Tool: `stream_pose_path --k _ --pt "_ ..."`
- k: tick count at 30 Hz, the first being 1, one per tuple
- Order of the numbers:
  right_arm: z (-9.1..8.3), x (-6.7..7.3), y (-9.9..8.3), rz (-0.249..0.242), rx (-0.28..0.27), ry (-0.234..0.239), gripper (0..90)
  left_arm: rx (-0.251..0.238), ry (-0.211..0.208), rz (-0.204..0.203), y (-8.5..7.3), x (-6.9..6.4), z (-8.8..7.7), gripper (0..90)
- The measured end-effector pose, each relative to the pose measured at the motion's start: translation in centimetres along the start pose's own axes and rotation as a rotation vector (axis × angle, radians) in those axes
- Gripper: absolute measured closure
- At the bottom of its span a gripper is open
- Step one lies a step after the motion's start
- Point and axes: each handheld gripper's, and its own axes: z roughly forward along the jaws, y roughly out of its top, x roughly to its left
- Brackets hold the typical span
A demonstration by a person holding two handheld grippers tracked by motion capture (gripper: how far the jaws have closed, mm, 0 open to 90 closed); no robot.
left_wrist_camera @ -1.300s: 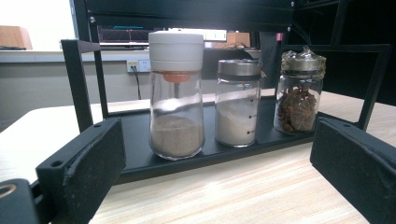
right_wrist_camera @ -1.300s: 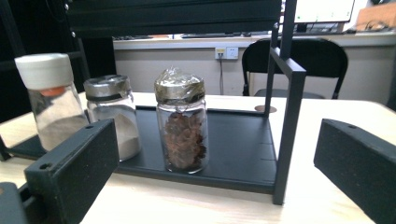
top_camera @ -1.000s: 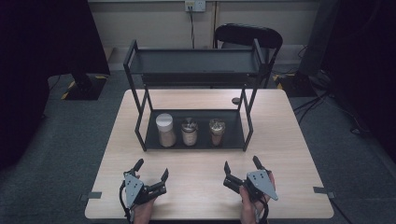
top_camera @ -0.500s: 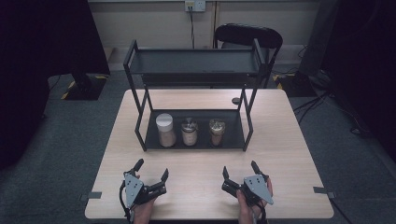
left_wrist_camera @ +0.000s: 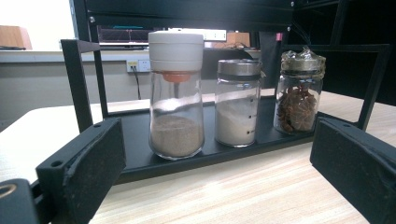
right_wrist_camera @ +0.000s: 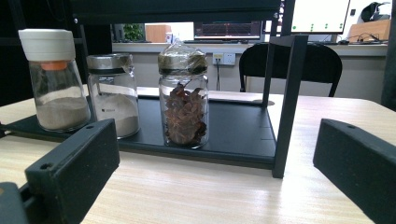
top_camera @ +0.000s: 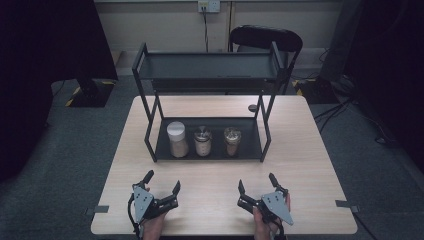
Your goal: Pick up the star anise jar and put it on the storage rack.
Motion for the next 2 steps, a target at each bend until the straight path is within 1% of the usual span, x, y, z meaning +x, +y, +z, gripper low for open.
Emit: stream_pose_path --k 2 --pt "0.06 0.07 0.1 0.004 0.005 -0.007 0.0 0.001 0.002 -0.001 0.02 -0.03 0.01 2.6"
